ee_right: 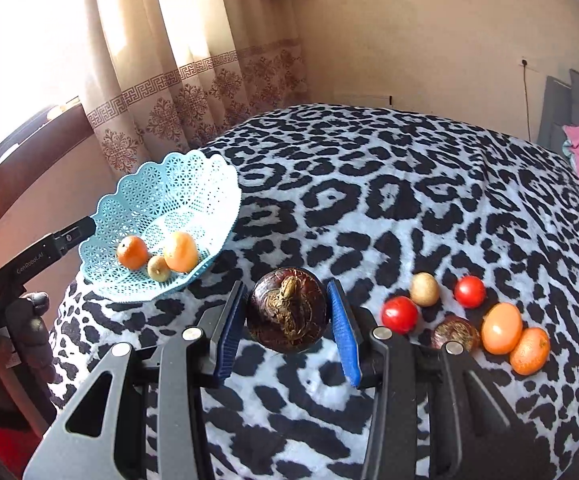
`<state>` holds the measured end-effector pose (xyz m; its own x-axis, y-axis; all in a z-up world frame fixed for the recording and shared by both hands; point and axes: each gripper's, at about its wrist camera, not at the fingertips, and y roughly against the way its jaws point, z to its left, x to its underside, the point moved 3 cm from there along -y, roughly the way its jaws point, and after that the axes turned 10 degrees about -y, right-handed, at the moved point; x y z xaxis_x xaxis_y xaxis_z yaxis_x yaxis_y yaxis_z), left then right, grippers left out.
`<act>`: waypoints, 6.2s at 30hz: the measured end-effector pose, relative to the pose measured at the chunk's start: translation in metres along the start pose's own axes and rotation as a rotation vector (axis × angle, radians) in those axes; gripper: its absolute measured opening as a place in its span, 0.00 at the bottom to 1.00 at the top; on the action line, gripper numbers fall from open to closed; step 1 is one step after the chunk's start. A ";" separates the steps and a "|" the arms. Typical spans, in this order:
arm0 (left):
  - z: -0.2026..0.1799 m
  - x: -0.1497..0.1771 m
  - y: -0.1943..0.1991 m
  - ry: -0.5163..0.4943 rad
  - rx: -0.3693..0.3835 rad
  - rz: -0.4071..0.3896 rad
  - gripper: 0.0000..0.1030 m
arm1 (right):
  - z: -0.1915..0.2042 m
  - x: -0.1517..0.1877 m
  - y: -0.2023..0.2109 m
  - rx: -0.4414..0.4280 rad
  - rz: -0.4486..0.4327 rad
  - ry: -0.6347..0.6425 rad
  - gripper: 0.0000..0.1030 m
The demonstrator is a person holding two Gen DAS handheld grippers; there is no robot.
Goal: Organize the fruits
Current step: 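Lower the passion fruit into the basket and open the right tool, then move the right tool back toward the tangerine beside the tomatoes, then move the left tool to the red tomato while the right tool closes on the tangerine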
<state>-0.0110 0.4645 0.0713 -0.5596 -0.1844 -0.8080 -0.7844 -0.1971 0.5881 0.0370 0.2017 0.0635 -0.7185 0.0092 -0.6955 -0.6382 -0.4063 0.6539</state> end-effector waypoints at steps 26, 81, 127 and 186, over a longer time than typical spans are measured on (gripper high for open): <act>0.008 0.001 -0.004 0.004 -0.019 0.018 0.97 | 0.064 -0.047 -0.070 -0.064 -0.002 -0.001 0.43; -0.038 0.009 0.002 -0.145 0.037 0.033 0.97 | -0.091 0.009 0.011 0.125 -0.064 -0.242 0.73; -0.119 0.014 0.017 -0.311 0.105 0.008 0.97 | -0.200 0.024 0.019 0.265 -0.001 -0.283 0.56; -0.281 0.055 -0.080 -0.511 0.355 0.322 0.97 | -0.218 0.043 0.035 0.152 -0.022 -0.373 0.39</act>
<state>0.0967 0.1997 -0.0107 -0.7662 0.3124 -0.5616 -0.5499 0.1334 0.8245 0.0444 -0.0111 -0.0082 -0.7371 0.3591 -0.5725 -0.6684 -0.2624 0.6960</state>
